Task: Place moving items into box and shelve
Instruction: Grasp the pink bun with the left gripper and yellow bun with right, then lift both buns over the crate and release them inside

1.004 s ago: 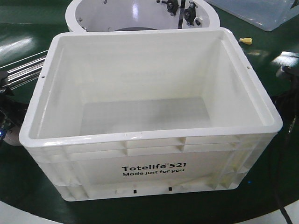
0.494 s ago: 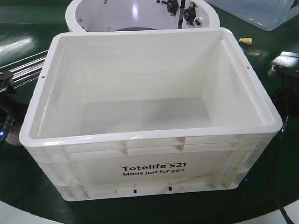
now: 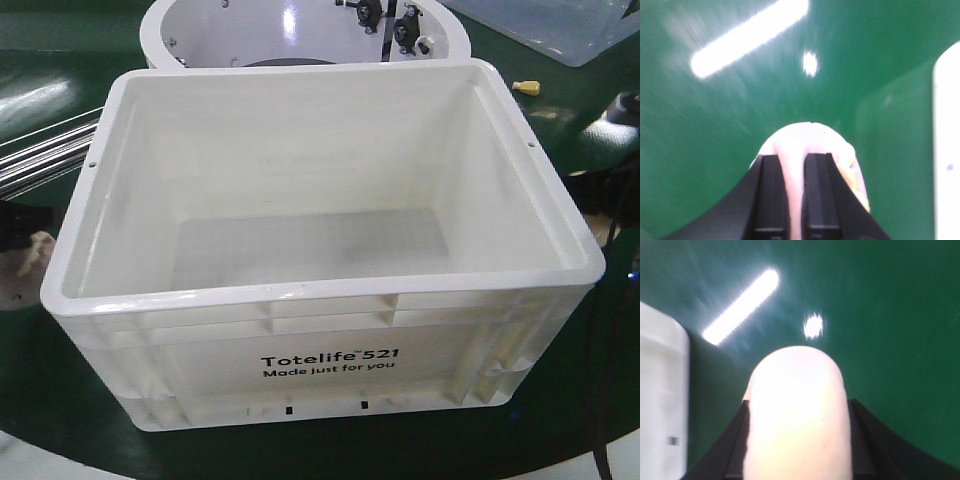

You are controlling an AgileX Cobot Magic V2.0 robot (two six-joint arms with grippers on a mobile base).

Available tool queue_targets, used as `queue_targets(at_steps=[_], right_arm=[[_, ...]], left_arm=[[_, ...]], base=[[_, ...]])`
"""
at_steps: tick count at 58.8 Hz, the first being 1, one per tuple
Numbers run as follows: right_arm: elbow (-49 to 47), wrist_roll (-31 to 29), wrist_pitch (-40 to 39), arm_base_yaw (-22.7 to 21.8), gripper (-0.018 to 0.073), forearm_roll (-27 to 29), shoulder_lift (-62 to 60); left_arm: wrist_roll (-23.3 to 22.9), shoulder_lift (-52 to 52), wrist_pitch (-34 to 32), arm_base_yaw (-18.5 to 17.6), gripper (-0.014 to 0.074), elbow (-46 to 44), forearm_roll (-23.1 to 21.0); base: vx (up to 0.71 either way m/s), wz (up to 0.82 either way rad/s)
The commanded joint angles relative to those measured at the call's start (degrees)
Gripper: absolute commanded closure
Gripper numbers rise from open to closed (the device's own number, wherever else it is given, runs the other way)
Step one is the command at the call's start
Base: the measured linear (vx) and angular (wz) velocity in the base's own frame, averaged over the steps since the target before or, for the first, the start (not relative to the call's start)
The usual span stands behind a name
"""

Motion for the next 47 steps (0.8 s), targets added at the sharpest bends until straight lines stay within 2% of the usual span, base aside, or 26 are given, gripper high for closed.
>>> queue_targets(at_steps=[1, 13, 19, 23, 28, 32, 36, 40, 43, 47], right_arm=[[-1.4, -0.6, -1.7, 0.0, 0.0567, -1.9, -8.5], [-1.5, -0.5, -1.6, 0.1, 0.0565, -1.7, -22.6], [-1.5, -2.3, 0.6, 0.1, 0.0561, 2.0, -27.8], [-1.5, -5.1, 2.4, 0.1, 0.0559, 4.8, -30.4], [-1.5, -8.2, 3.0, 0.1, 0.0558, 10.8, -33.1], [-1.5, -11.7, 3.7, 0.1, 0.0557, 18.2, -34.3], [-1.5, -17.3, 5.7, 0.7, 0.0555, 25.5, -34.5], [-1.5, -22.9, 6.8, 3.6, 0.0554, 30.5, -34.1], [-1.5, -26.2, 6.3, 7.2, 0.0554, 33.4, -33.3], [-1.5, -27.7, 3.4, 12.8, 0.0554, 34.7, -31.8]], left_arm=[[-0.1, -6.4, -0.8, -0.1, 0.0601, -4.5, 1.9], [0.0, -14.5, 0.5, -0.2, 0.0600, -13.6, 2.7], [2.9, -16.5, 2.2, -1.6, 0.0600, -18.2, -0.4], [7.5, -16.5, 3.6, -3.0, 0.0600, -20.4, -5.9], [14.3, -16.4, 3.3, -5.4, 0.0600, -21.4, -16.6], [19.7, -16.1, 1.7, -7.2, 0.0600, -21.4, -25.7], [23.4, -15.5, 0.8, -9.1, 0.0600, -21.4, -32.2], [26.2, -14.6, 0.3, -10.8, 0.0600, -21.4, -36.5], [26.8, -13.8, 0.1, -12.0, 0.0600, -21.4, -37.6], [26.8, -12.5, -0.3, -13.7, 0.0600, -21.4, -37.6]], base=[[0.00, 0.00], [0.00, 0.00], [0.00, 0.00], [0.00, 0.00], [0.00, 0.00], [0.00, 0.00], [0.00, 0.00], [0.00, 0.00], [0.00, 0.00], [0.00, 0.00]])
